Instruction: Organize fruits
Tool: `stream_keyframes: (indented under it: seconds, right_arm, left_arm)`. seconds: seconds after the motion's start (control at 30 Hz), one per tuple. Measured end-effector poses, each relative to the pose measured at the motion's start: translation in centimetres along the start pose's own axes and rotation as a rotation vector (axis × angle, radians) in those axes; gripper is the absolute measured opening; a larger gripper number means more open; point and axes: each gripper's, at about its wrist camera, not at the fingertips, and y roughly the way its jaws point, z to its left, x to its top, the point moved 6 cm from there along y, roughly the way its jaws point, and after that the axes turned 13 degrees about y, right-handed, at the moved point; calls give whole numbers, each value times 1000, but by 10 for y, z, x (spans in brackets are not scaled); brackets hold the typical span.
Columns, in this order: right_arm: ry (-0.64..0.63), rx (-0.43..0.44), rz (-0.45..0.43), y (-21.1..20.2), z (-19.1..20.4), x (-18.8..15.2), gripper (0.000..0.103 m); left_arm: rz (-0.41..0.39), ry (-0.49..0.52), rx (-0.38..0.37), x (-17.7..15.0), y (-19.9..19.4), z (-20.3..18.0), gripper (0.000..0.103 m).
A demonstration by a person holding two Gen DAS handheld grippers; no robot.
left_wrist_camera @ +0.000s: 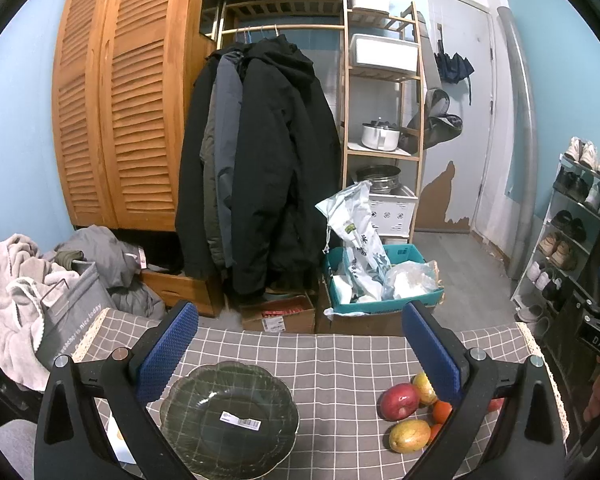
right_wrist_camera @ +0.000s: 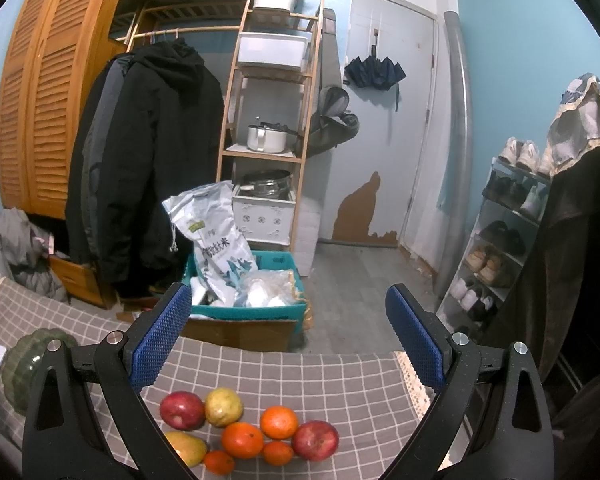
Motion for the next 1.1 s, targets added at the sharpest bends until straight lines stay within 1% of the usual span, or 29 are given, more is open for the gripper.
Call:
stream_keyframes:
  seconds: [0.17, 0.27, 0.4, 0.53, 0.67, 0.87, 1.0, 1.1]
  right_arm:
    - [1, -2, 6, 1, 1, 2, 96]
    - [-5, -1, 13, 3, -2, -2, 96]
    - [-9, 1, 45, 11, -6, -9, 96]
    - [-3, 1, 96, 20, -11, -18, 96]
    - [8, -8, 141, 27, -18, -27, 96]
    - [22, -25, 227, 41, -33, -44, 96]
    - [26, -27, 279, 49, -41, -59, 96]
    - [29, -40, 329, 58, -49, -72, 96]
  left_arm:
    - [2, -2, 0, 0, 0, 0, 103]
    - [6, -2, -3, -2, 1, -1, 103]
    - [23, 9, -14, -7, 7, -8, 103]
    - [42, 24, -28, -11, 14, -17, 103]
    - [82, 55, -51, -20, 27, -32, 103]
    - [150, 71, -119, -36, 46, -55, 103]
    - [184, 99, -125, -46, 56, -67, 103]
    - [216, 117, -142, -54, 66, -79, 103]
